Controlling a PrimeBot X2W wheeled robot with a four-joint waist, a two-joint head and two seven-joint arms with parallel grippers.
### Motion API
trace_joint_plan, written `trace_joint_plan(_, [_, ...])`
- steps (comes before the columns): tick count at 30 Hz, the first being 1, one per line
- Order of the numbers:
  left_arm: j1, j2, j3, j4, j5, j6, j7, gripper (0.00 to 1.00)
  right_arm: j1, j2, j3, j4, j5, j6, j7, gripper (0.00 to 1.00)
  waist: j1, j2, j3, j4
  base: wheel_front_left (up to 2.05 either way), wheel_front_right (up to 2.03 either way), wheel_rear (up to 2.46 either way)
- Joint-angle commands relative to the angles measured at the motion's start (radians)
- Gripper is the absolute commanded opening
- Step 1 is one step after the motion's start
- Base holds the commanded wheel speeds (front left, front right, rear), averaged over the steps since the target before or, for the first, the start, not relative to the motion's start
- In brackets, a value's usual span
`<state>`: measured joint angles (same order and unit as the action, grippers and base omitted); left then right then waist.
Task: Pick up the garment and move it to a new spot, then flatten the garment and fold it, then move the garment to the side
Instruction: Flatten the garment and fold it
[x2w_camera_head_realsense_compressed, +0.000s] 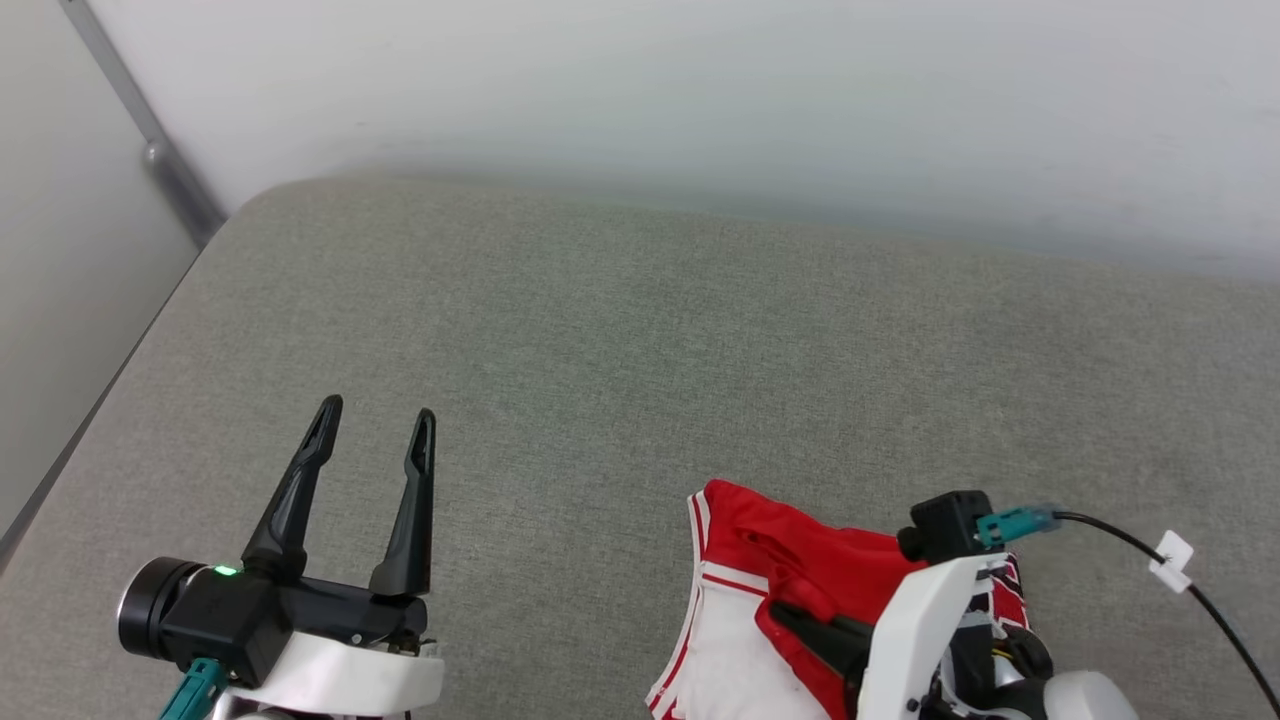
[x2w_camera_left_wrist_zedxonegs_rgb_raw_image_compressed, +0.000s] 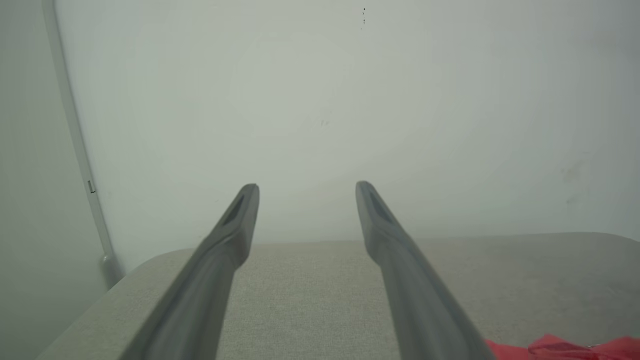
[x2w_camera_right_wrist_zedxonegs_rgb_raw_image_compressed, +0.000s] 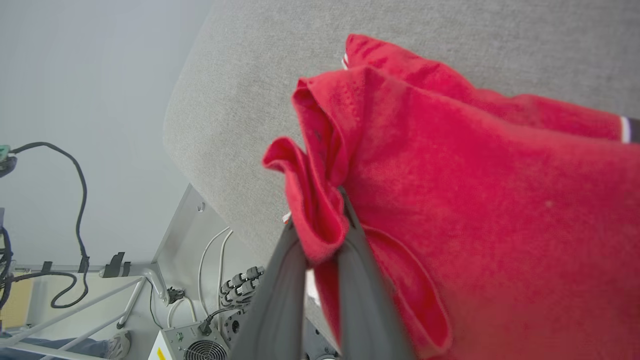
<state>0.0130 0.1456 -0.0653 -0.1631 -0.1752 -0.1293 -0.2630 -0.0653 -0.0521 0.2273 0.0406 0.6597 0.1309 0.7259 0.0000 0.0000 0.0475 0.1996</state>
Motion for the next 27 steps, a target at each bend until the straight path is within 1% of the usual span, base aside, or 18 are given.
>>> trace_joint_plan(1, [0.004,0.000,-0.002,-0.002,0.003,-0.001,-0.002,1.00,-0.023,0.003,0.012,0.020,0.012,0.000,-0.020,0.00,0.0000,0.0000,0.005,0.004,0.00,0.00,0.00])
trace_joint_plan(4, [-0.001,0.001,-0.002,0.001,0.005,-0.001,-0.002,1.00,-0.051,0.003,0.040,0.055,0.013,0.000,-0.057,0.00,0.0000,0.0000,0.012,0.008,0.00,0.00,0.00])
trace_joint_plan(5, [-0.003,0.001,-0.001,0.001,0.005,-0.001,-0.002,1.00,-0.058,0.003,0.050,0.067,0.022,0.000,-0.070,0.14,0.0000,0.0000,0.014,0.008,0.00,0.00,0.00])
trace_joint_plan(6, [-0.005,-0.001,0.001,0.000,0.004,-0.001,-0.002,1.00,-0.066,0.003,0.062,0.076,0.021,0.000,-0.081,0.96,0.0000,0.0000,0.016,0.008,0.00,0.00,0.00])
trace_joint_plan(7, [-0.007,-0.002,0.002,-0.001,0.004,-0.001,-0.002,1.00,-0.072,0.003,0.071,0.085,0.019,0.000,-0.090,1.00,0.0000,0.0000,0.017,0.008,0.00,0.00,0.00])
trace_joint_plan(10, [-0.011,-0.003,0.000,0.002,0.004,-0.001,-0.002,1.00,-0.087,0.003,0.104,0.098,0.021,0.000,-0.105,1.00,0.0000,0.0000,0.018,0.004,0.00,0.00,0.00])
trace_joint_plan(12, [-0.009,-0.003,0.002,0.004,0.006,-0.001,-0.002,1.00,-0.092,0.002,0.104,0.099,0.013,0.000,-0.110,1.00,0.0000,0.0000,0.016,-0.003,0.00,0.00,0.00])
trace_joint_plan(16, [-0.002,-0.001,0.001,0.007,0.007,-0.001,-0.002,1.00,-0.115,0.002,0.066,0.080,-0.035,0.000,-0.119,1.00,0.0000,0.0000,0.009,-0.024,0.00,0.00,0.00])
trace_joint_plan(20, [0.000,-0.004,0.007,0.007,0.006,-0.001,-0.002,1.00,-0.151,-0.004,-0.009,0.044,-0.154,0.000,-0.133,1.00,0.0000,0.0000,0.006,-0.052,0.00,0.00,0.00])
trace_joint_plan(24, [-0.006,-0.005,0.006,0.008,0.005,-0.001,-0.002,1.00,-0.186,-0.075,-0.074,0.003,-0.264,0.000,-0.175,1.00,0.0000,0.0000,0.007,-0.080,0.00,0.00,0.00])
trace_joint_plan(27, [-0.007,-0.006,0.014,0.019,0.007,-0.001,-0.002,1.00,-0.201,-0.149,-0.122,-0.024,-0.351,0.000,-0.231,1.00,0.0000,0.0000,0.013,-0.099,0.00,0.00,0.00])
